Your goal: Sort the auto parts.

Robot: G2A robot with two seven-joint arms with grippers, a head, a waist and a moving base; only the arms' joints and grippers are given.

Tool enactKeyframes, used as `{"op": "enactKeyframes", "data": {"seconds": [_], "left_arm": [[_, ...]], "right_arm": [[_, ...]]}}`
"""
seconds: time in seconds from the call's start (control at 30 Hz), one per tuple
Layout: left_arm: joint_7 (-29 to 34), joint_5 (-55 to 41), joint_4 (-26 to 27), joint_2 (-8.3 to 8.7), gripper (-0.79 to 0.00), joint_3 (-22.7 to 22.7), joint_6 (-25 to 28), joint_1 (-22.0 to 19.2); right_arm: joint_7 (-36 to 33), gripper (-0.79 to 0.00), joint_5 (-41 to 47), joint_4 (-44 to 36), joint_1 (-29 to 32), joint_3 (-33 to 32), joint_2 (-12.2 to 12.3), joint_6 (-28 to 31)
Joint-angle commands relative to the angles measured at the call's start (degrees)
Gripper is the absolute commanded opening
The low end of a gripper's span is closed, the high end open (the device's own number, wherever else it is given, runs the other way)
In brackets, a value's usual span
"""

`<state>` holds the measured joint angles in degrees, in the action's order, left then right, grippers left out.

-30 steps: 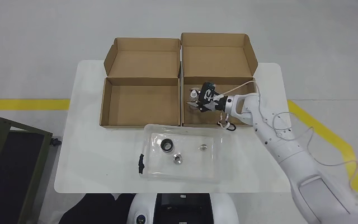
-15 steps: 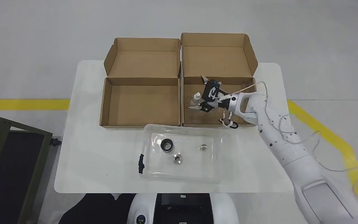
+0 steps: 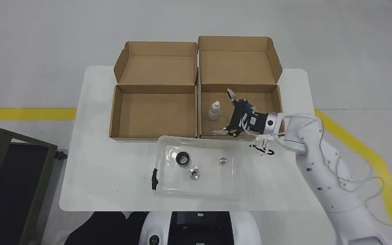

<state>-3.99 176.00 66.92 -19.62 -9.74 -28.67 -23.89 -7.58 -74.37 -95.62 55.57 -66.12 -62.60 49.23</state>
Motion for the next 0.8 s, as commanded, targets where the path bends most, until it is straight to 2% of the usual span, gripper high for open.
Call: {"op": "enactKeyframes", "data": {"seconds": [0.0, 0.33, 0.77], "left_arm": [[0.00, 0.00, 0.00, 0.00, 0.000, 0.00, 0.00, 0.00], [0.00, 0.00, 0.00, 0.00, 0.000, 0.00, 0.00, 0.00], [0.00, 0.00, 0.00, 0.00, 0.000, 0.00, 0.00, 0.00]], "right_arm": [[-1.43, 0.000, -0.08, -3.28, 2.47, -1.15, 0.43, 0.50], [-7.05, 0.000, -3.25, -14.64, 11.49, -1.68, 1.69, 2.30], [-10.80, 0.000, -7.86, -20.27, 17.68, -2.07, 2.85, 3.95]]}}
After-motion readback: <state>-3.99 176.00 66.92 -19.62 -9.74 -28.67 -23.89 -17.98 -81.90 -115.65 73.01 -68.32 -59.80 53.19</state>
